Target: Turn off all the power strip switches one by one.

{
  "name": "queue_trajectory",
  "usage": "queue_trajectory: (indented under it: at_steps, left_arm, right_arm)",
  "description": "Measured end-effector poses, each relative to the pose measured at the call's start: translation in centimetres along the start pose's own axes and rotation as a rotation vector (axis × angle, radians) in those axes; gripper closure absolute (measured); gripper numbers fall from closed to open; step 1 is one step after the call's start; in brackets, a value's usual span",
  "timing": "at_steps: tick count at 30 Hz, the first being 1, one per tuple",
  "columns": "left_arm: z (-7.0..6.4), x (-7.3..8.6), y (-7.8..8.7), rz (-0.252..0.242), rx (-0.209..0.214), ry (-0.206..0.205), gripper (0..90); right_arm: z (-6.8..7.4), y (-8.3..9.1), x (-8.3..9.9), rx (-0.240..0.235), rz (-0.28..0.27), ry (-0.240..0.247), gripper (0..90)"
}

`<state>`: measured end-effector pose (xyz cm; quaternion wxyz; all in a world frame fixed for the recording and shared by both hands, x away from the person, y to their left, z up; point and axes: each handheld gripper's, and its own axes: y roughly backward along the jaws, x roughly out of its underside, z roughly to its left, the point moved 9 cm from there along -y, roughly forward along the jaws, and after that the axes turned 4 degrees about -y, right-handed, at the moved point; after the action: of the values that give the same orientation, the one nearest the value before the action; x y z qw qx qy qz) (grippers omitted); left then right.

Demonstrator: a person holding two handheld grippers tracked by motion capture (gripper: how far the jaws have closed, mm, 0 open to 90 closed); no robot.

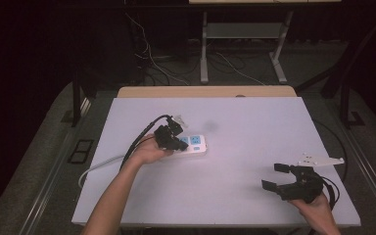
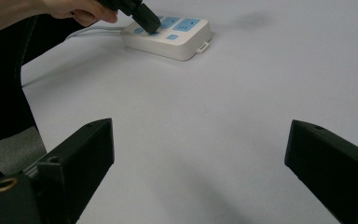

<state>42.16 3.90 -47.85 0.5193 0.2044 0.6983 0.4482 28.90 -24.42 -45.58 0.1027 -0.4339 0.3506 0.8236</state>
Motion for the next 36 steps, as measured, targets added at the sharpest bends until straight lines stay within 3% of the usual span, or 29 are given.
queue_trajectory:
  at_steps: [8,10,15,21,36]
  left_arm:
    - [0.14,0.15,-0.09,-0.009,0.022,0.054,89.9]
    - [0.08,0.22,-0.12,-0.017,0.011,0.042,90.0]
    - [0.06,0.43,-0.08,-0.055,0.010,0.055,90.0]
    - [-0.01,0.39,-0.04,-0.050,-0.005,0.038,89.8]
    - [-0.10,0.31,-0.03,-0.047,-0.025,0.039,89.7]
  right_arm:
    - [0.18,0.00,0.00,-0.002,0.000,0.004,7.9]
    - [0.18,0.02,-0.03,-0.002,-0.002,0.004,7.9]
    - [0.29,0.03,-0.09,-0.003,-0.003,0.007,7.9]
    - [0.26,-0.07,-0.10,-0.002,-0.001,0.007,8.0]
    - [0.19,-0.10,-0.15,-0.002,-0.002,0.005,8.0]
